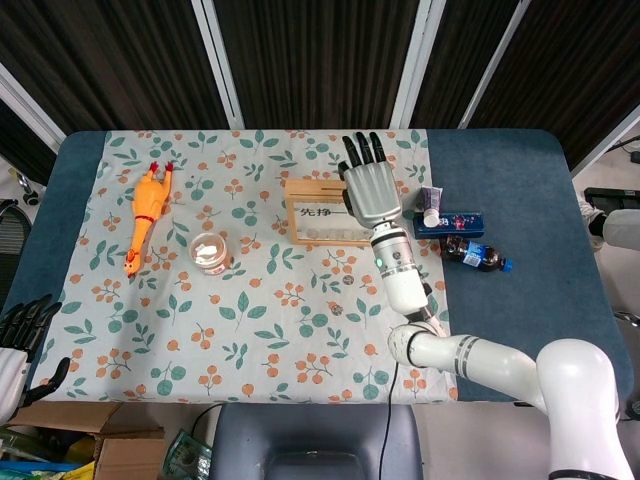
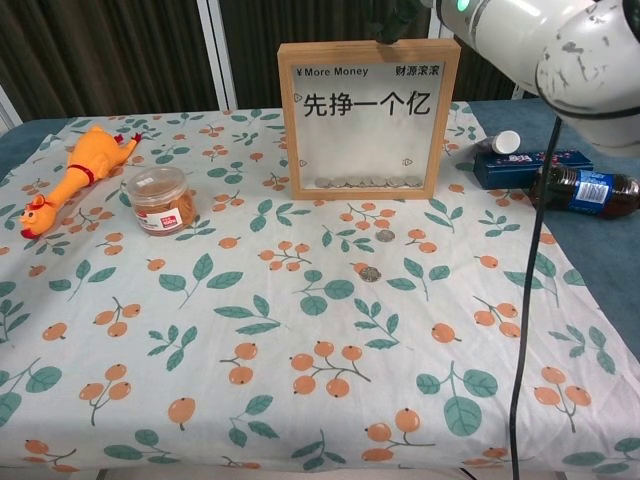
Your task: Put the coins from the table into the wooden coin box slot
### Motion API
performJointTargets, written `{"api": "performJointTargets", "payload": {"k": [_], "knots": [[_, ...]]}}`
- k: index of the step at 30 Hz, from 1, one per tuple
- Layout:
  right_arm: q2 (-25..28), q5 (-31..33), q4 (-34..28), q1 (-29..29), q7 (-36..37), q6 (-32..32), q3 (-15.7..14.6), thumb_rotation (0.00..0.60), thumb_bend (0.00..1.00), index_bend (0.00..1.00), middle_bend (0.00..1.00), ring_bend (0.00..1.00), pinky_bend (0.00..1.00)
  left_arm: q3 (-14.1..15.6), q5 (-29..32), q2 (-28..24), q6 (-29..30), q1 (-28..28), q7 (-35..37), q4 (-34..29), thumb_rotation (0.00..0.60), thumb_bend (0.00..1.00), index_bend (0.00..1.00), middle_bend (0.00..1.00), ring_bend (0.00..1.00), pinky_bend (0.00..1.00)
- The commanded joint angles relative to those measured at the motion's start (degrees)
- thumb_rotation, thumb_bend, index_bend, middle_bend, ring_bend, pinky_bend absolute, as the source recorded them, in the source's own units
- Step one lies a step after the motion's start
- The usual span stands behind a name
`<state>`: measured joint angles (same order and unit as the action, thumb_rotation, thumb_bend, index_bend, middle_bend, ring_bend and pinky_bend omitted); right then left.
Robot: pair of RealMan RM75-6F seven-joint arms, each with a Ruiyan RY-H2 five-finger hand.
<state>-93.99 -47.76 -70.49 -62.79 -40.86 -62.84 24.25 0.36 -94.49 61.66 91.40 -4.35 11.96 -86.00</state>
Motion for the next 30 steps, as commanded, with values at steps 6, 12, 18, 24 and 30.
{"api": "performJointTargets", "payload": {"k": [6,12,18,24,30], "knots": [[5.17,-20.09,-18.25,9.03,11.7,-10.74,-9.24,0.6,0.46,0.53,0.2,0.0,0.15,-0.06,-0.1,0.0,0.17,-0.03,0.13,-0.1,0.6,0.41,0.0,0.0,0.0,0.0],[5.18,-30.91,-21.15,15.09,13.15,-14.45,-19.36,0.6,0.46,0.53,0.19,0.0,0.14,0.08,-0.55,0.03,0.6,0.11,-0.15,-0.14,0.6,0.41,0.0,0.0,0.0,0.0],[3.11,-32.44,-18.74,17.28,15.82,-14.22,-22.16,0.6,0.5,0.55,0.19,0.0,0.14,0.15,-0.66,0.0,0.72,0.17,-0.06,-0.07,0.6,0.41,0.0,0.0,0.0,0.0],[-5.93,-31.26,-3.69,21.16,24.59,-9.35,-25.5,0.6,0.54,0.57,0.19,0.0,0.13,0.13,-0.93,-0.24,1.82,0.58,0.97,0.27,0.6,0.41,0.0,0.0,0.0,0.0],[-10.52,-32.23,5.07,22.29,30.04,-6.99,-24.69,0.6,0.54,0.58,0.19,0.0,0.13,0.02,-0.76,-0.34,2.08,0.69,1.8,0.65,0.6,0.41,0.0,0.0,0.0,0.0]]}}
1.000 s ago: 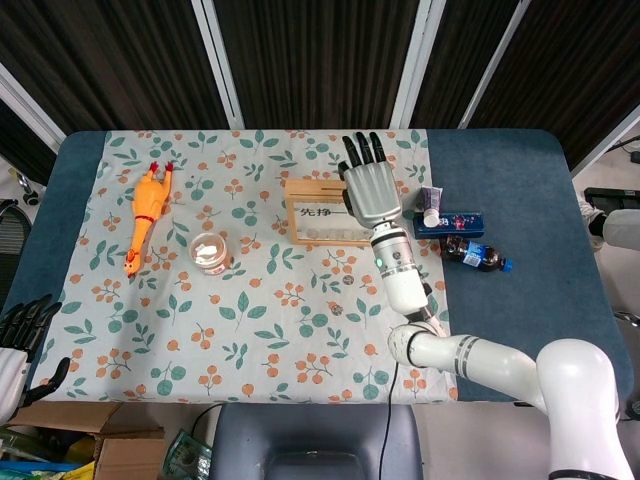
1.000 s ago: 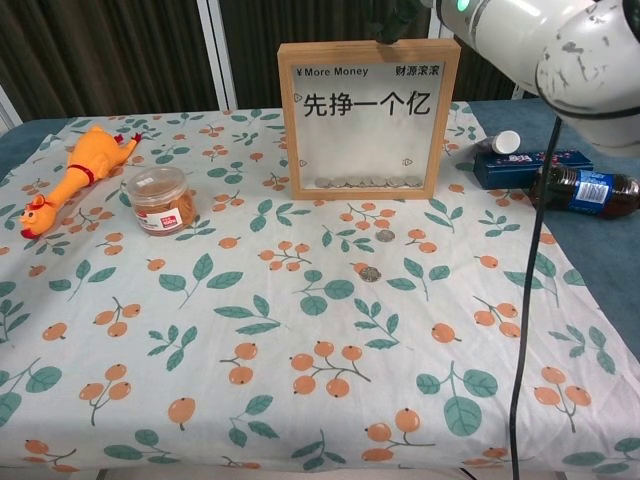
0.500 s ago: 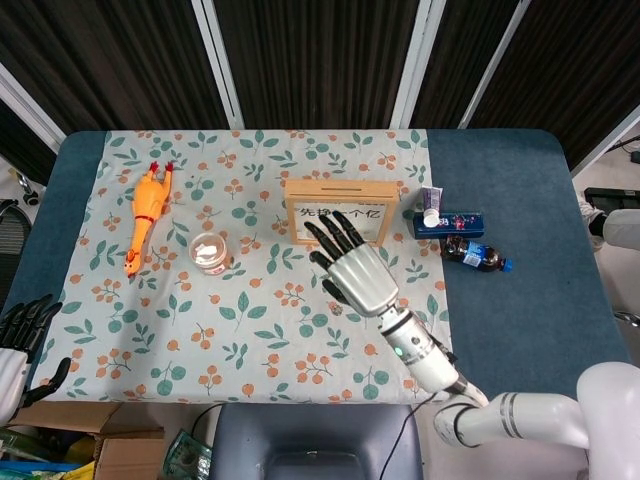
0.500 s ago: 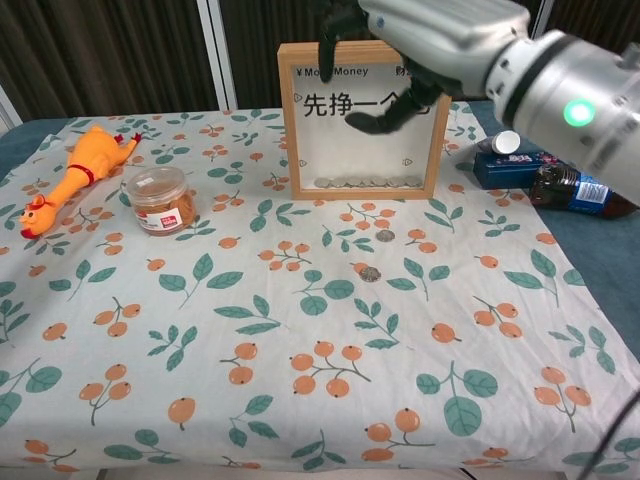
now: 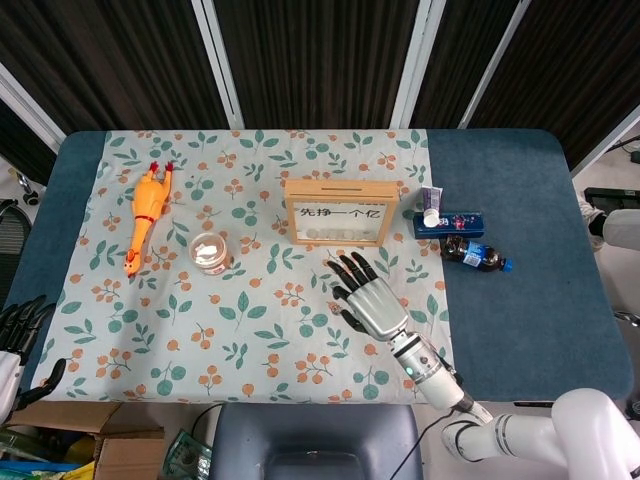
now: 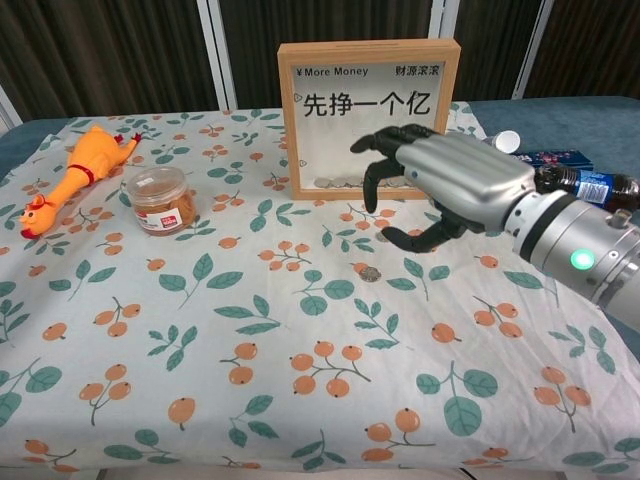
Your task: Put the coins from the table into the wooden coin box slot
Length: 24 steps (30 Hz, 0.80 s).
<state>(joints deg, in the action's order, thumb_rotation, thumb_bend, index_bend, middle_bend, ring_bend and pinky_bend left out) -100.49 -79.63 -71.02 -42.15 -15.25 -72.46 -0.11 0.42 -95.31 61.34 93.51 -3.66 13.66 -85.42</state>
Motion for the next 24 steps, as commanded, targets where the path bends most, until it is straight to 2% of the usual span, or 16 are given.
{"api": "performJointTargets", "payload": {"k": [1,24], "knots": [[-4.4,-0.35,6.28,1.68,4.82,3.15,-0.12,0.6,0.54,0.58,0.19,0.0,0.13,-0.05,0.11,-0.01,-0.1,-0.04,0.11,0.09,0.6,0.41,0.0,0.0,0.0,0.0],[-8.74,-0.29,14.73,1.82,3.01,11.09,3.71,0.6,0.54,0.6,0.19,0.0,0.13,0.04,-0.02,-0.02,-0.2,-0.04,0.03,0.1,0.6,0.41,0.0,0.0,0.0,0.0]]}}
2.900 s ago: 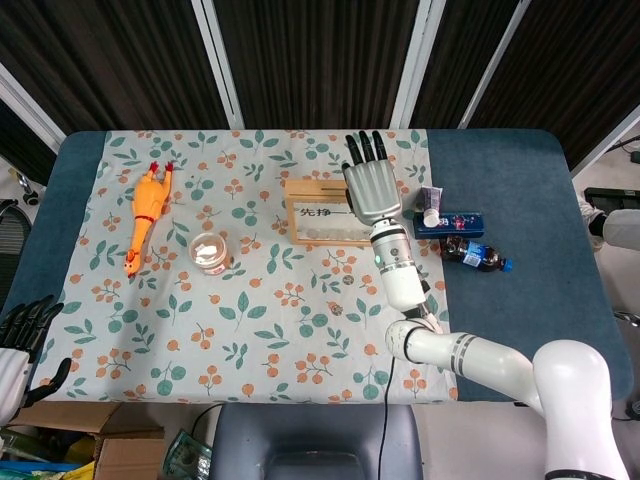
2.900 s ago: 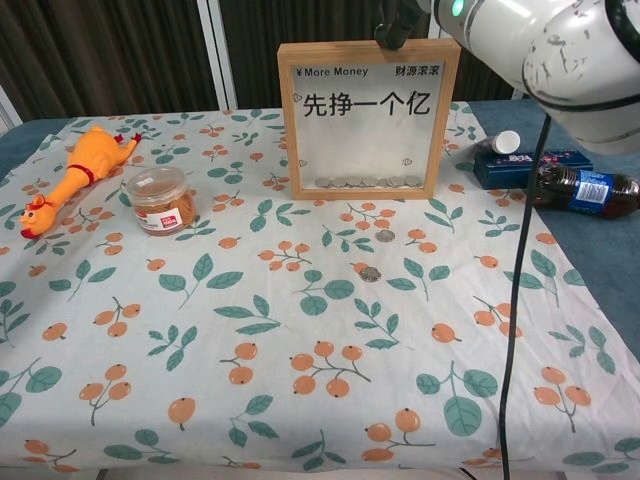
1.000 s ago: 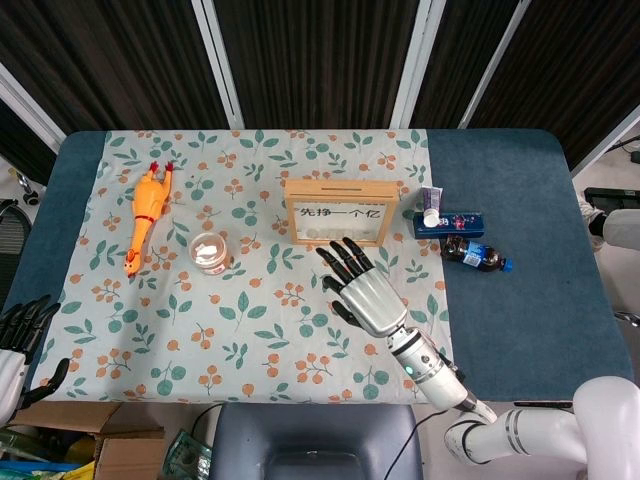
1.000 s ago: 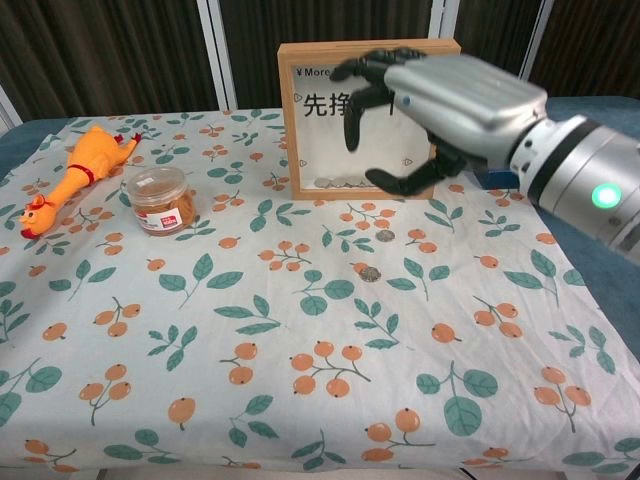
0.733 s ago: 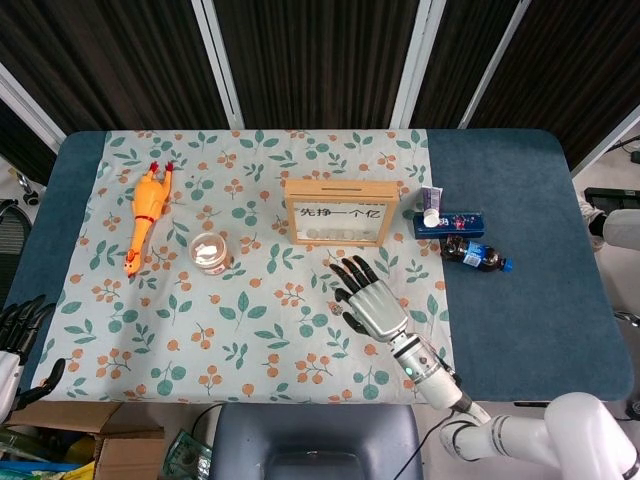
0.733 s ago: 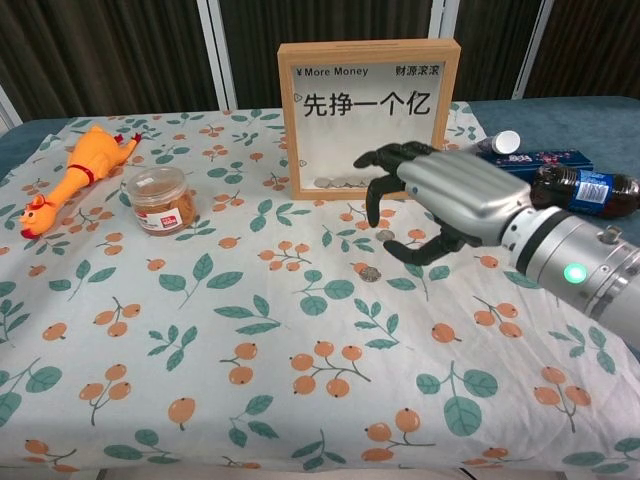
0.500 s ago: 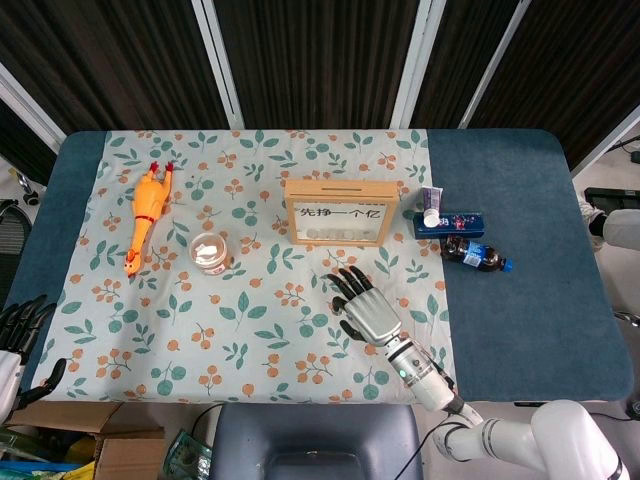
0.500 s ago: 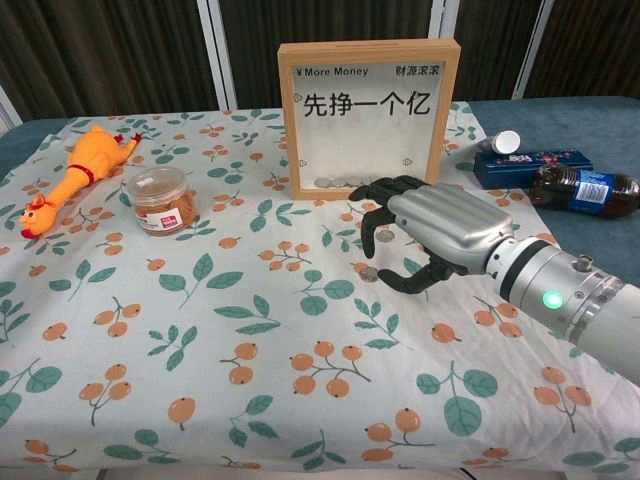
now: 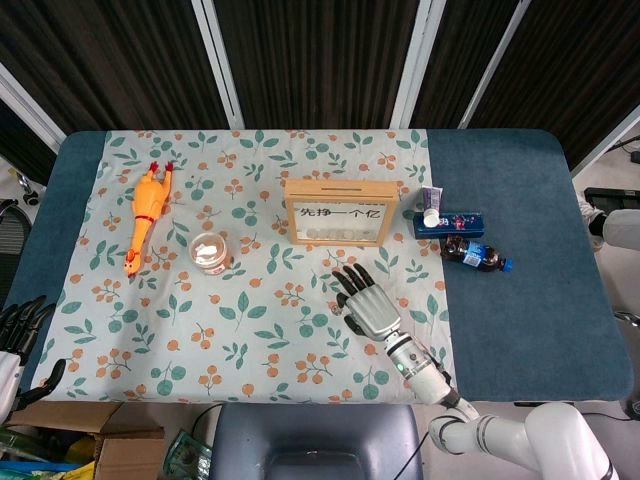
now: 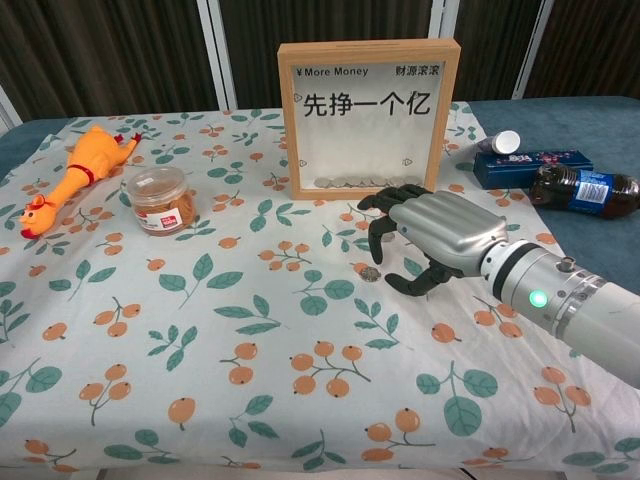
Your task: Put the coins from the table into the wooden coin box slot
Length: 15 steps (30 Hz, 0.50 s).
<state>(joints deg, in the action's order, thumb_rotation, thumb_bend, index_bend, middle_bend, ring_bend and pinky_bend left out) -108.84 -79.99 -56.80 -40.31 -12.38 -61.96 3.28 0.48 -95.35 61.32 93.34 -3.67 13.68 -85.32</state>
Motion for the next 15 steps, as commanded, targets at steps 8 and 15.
{"api": "performJointTargets", "payload": {"k": [8,15], "knots": [[-1.56,0.01,2.03,-0.34,0.22,2.31,1.26,0.6,0.54,0.59,0.19,0.0,0.13,0.0,0.0,-0.01,-0.06,-0.02,0.0,-0.04,0.6,0.41,0.0,0.0,0.0,0.0],[-2.06,0.15,2.36,-0.56,0.02,3.48,2.1,0.6,0.54,0.58,0.19,0.0,0.13,0.01,0.02,-0.07,-0.16,-0.05,0.05,-0.08,0.6,0.41,0.0,0.0,0.0,0.0]]}}
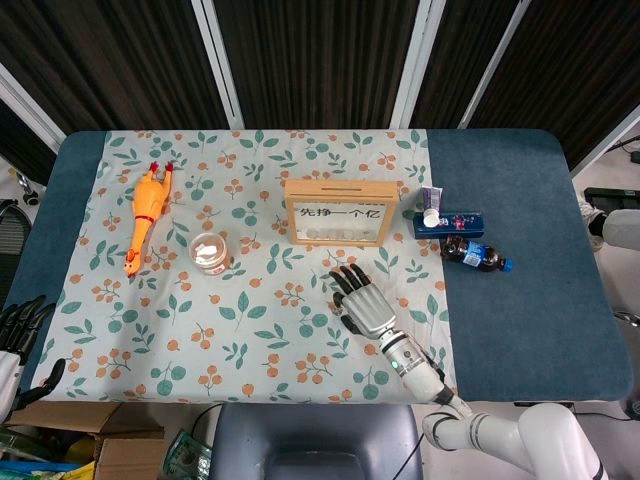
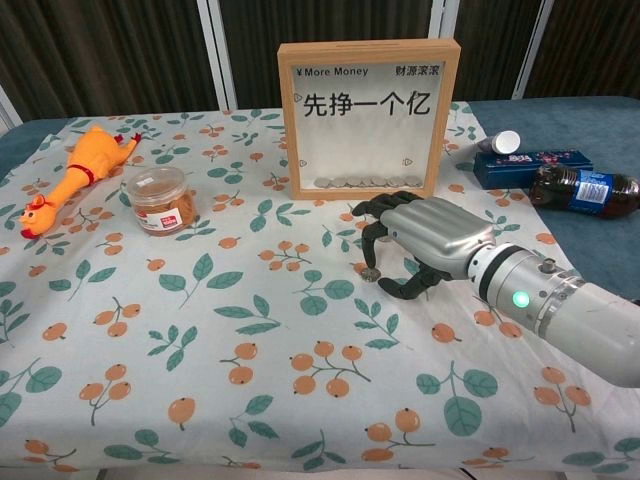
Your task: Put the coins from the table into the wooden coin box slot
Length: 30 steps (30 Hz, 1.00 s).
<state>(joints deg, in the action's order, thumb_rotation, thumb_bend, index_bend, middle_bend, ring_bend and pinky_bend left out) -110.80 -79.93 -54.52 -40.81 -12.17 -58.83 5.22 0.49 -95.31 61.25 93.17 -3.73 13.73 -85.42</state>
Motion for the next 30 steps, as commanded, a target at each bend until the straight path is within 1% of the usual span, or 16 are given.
{"api": "performJointTargets", "payload": {"k": [1,12,30], "knots": [[-0.13,0.19,0.09,-0.08,-0.32,0.55,0.27,0.6,0.54,0.58,0.19,0.0,0.13,0.01,-0.02,-0.01,0.01,0.01,-0.01,0.0,0.6,0.41,0.0,0.0,0.0,0.0],[-0.38,0.3,-0.03,-0.07,-1.23,1.48,0.94,0.6,0.54,0.57,0.19,0.0,0.13,-0.06,0.13,0.01,0.17,0.13,0.09,-0.04,0.6,0.41,0.0,0.0,0.0,0.0],[-1.58,0.27,1.06,-0.62,-1.76,2.62,1.84,0.6,0.54,0.58,0.19,0.0,0.18,-0.12,0.2,-0.09,0.28,0.2,0.46,-0.04,0.6,0.41,0.0,0.0,0.0,0.0]]}}
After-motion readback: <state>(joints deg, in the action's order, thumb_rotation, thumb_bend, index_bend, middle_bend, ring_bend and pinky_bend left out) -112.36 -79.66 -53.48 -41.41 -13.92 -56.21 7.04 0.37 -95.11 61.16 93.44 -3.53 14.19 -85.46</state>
